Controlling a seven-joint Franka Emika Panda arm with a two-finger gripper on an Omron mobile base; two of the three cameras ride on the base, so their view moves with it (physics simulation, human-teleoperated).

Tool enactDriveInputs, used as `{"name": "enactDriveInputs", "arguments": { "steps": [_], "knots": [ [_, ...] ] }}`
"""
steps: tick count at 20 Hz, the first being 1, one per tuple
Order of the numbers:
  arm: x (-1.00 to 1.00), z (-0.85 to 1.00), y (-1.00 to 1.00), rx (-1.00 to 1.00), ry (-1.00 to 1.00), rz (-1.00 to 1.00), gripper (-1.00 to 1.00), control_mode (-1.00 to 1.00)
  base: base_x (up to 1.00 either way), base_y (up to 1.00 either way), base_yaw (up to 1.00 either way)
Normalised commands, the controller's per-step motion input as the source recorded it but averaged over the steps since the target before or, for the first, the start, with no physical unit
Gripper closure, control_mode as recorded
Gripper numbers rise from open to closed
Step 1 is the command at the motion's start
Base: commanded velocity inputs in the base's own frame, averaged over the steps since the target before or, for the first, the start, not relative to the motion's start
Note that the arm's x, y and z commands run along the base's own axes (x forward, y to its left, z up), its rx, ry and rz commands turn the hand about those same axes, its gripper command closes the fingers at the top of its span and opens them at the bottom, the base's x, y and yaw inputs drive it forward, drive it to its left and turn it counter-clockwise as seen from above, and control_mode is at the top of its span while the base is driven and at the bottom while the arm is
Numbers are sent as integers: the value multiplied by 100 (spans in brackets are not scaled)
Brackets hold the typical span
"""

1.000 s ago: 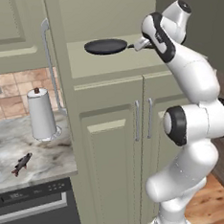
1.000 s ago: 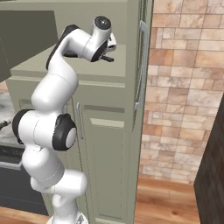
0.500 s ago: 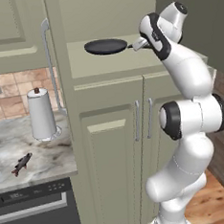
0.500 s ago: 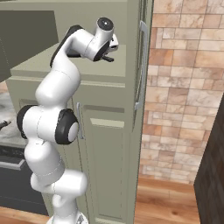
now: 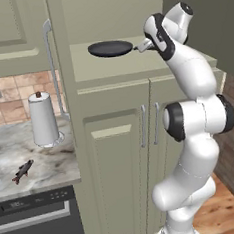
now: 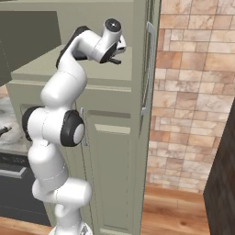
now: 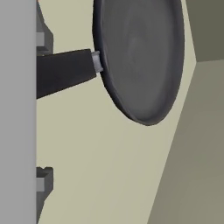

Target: Retrieve the pan from the cabinet, then place the raw meat into the pan to avoid contamination.

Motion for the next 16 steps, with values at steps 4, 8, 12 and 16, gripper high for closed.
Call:
{"name": "enactDriveInputs", "arguments": {
  "steps": [4,8,12,16],
  "knots": [
    [2,-2,0,0,0,0,-100,-100,0,0,0],
    [0,-3,0,0,0,1,-100,-100,0,0,0],
    [0,-7,0,0,0,3,-100,-100,0,0,0],
    [0,-9,3,0,0,2,100,-100,0,0,0]
  ]
}}
